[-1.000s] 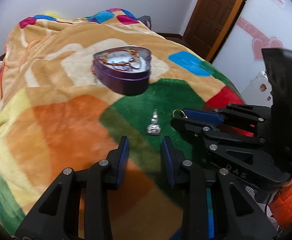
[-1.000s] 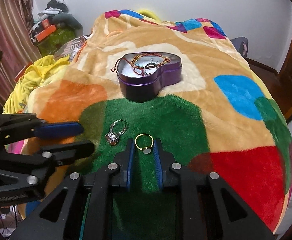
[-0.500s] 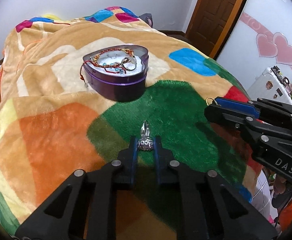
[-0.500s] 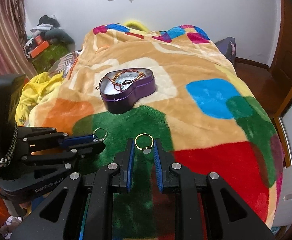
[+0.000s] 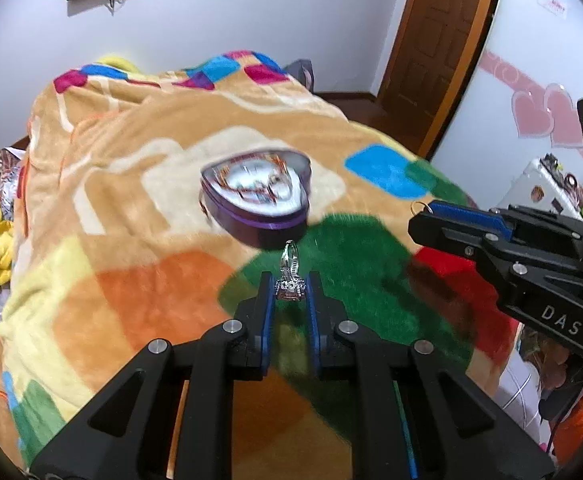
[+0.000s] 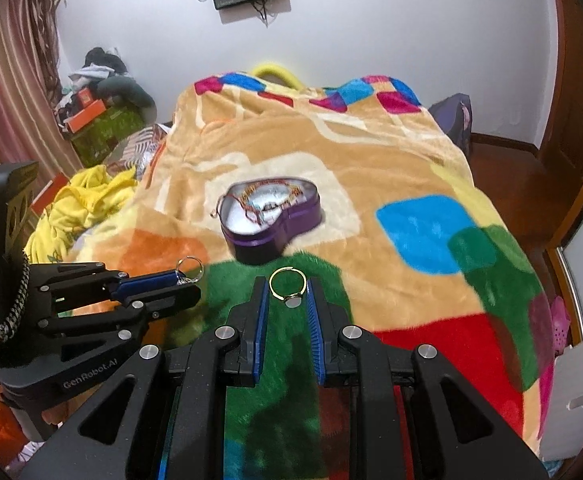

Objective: Organize jewelry
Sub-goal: 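Grasp the silver charm with the left tool while right grasps the gold ring, then carry the silver charm with left tool while right carries gold ring to the tin, then open both tools over the heart tin to drop the charm and gold ring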

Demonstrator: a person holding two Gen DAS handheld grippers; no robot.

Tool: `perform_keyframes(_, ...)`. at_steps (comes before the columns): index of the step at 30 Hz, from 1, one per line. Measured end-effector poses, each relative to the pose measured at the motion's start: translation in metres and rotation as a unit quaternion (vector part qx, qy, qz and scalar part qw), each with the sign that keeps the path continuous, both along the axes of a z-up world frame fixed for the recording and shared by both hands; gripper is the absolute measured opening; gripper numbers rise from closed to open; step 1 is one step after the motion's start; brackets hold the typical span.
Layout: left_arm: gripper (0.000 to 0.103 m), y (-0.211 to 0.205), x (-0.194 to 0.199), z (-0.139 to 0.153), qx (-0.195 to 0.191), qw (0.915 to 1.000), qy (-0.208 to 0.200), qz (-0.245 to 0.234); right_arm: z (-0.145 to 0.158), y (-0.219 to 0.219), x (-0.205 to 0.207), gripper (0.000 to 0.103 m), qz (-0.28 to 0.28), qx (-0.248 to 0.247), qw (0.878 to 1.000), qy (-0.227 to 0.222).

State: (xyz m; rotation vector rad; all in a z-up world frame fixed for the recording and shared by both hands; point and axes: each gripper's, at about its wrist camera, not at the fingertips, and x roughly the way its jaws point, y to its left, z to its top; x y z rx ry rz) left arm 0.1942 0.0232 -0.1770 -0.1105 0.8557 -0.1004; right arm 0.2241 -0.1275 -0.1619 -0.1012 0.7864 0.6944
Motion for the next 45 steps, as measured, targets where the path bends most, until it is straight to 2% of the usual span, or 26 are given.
perform_keyframes(10,0.014,0.017,0.008,0.030,-0.006,0.9988,-0.044,0.019,0.021,0.009,0.003,0.017,0.001,0.024,0.999,-0.027)
perform_keyframes(21,0.014,0.033,0.032,0.038,-0.003,0.9975,-0.066,0.028,0.031,0.022,0.023,0.017,0.005,0.042,0.998,-0.040)
perform_keyframes(36,0.014,0.040,0.066,0.030,-0.002,0.9975,-0.068,0.020,0.030,0.040,0.054,0.017,0.009,0.058,0.998,-0.039)
perform_keyframes(45,0.014,0.050,0.091,0.005,-0.029,0.9990,-0.031,0.013,0.002,0.054,0.082,0.017,0.019,0.040,0.999,0.013)
